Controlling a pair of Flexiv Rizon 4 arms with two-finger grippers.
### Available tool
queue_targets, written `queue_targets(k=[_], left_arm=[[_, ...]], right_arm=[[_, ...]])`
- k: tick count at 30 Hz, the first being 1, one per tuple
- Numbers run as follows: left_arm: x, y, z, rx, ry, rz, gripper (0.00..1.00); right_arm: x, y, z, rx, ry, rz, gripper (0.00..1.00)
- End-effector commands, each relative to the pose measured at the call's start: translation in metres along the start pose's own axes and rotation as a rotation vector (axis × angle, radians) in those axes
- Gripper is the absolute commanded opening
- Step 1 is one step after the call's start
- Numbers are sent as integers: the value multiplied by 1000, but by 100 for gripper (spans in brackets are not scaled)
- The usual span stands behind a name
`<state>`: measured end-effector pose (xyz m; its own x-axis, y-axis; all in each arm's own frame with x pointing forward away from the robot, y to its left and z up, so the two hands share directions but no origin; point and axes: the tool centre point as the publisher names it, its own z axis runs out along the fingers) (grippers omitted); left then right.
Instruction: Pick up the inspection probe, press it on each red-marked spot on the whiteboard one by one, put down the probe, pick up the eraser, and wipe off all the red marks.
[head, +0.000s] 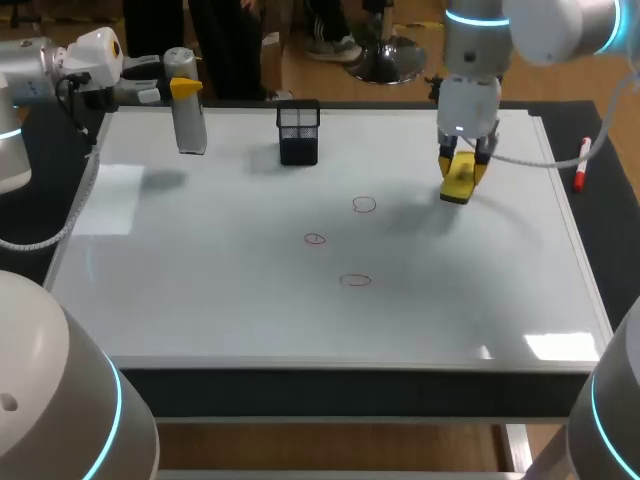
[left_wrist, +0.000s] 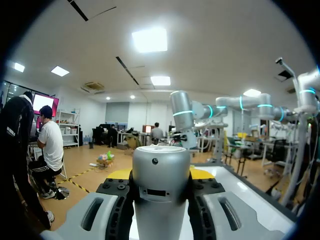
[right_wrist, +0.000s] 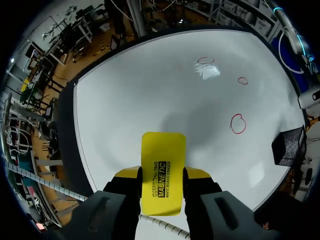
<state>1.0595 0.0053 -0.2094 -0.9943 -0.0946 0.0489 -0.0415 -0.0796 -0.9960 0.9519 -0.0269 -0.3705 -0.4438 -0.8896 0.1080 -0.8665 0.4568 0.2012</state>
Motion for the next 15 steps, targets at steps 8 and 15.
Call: queue_targets(k=[8,15], left_arm=[[0,-1,0,0,0,0,0],[0,-1,0,0,0,0,0]], right_arm=[[36,18,9,143,-59,48,0],[45,20,14,121,-85,68,0]])
